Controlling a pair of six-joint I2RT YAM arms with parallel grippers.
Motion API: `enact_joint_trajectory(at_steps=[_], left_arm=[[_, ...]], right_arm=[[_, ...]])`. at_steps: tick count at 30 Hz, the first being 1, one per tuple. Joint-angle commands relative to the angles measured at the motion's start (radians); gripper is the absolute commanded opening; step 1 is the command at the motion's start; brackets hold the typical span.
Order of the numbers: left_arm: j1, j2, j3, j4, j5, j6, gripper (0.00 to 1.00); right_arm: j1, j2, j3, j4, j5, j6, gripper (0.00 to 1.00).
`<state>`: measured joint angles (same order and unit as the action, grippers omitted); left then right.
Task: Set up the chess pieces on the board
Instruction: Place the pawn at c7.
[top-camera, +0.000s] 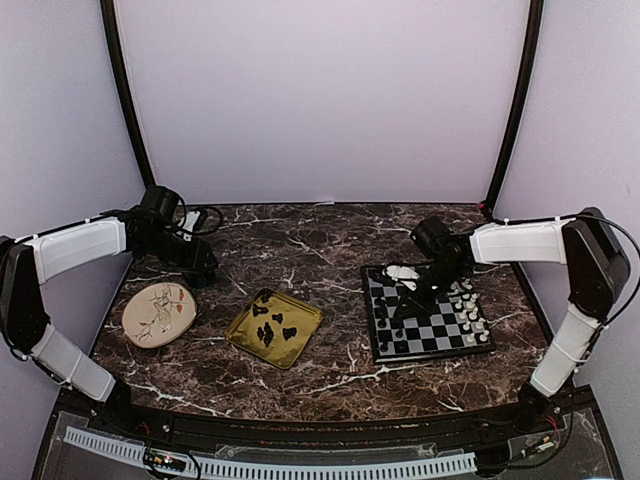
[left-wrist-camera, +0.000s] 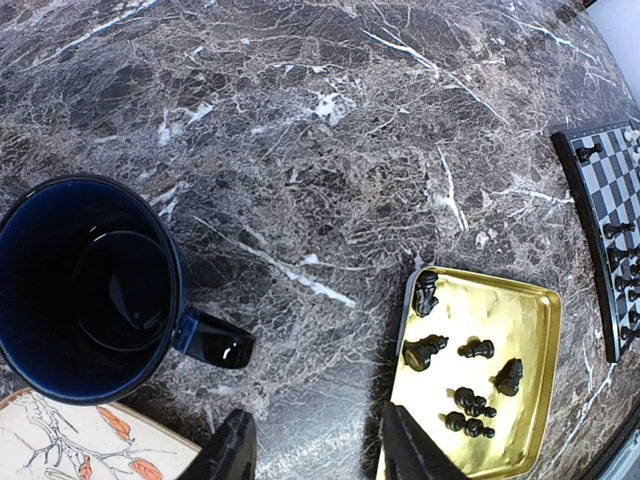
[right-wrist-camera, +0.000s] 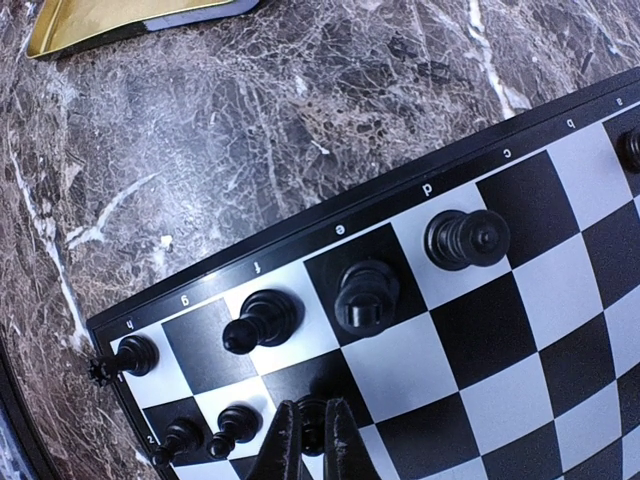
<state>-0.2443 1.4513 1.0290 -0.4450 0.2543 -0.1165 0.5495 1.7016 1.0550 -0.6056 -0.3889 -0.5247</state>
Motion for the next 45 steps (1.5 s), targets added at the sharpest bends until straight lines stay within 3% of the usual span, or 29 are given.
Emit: enact_joint_trajectory(at_steps=[1, 15, 26, 45], left_arm=[[0.006, -0.015, 0.017, -0.023, 0.014, 0.006, 0.45], [0.007, -0.009, 0.019, -0.026, 0.022, 0.009, 0.45], [0.007, -0.008, 0.019, -0.026, 0.022, 0.009, 0.45], [0.006, -0.002, 0.017, -0.026, 0.022, 0.009, 0.46]], right_arm=[[0.002, 0.026, 0.036, -0.010, -0.031, -0.004, 0.06], [0.011, 0.034, 0.026, -0.017, -0.013, -0.015, 0.07], [0.018, 0.034, 0.024, -0.013, 0.002, -0.009, 0.17], [0.018, -0.022, 0.037, -0.042, -0.011, -0.003, 0.22]])
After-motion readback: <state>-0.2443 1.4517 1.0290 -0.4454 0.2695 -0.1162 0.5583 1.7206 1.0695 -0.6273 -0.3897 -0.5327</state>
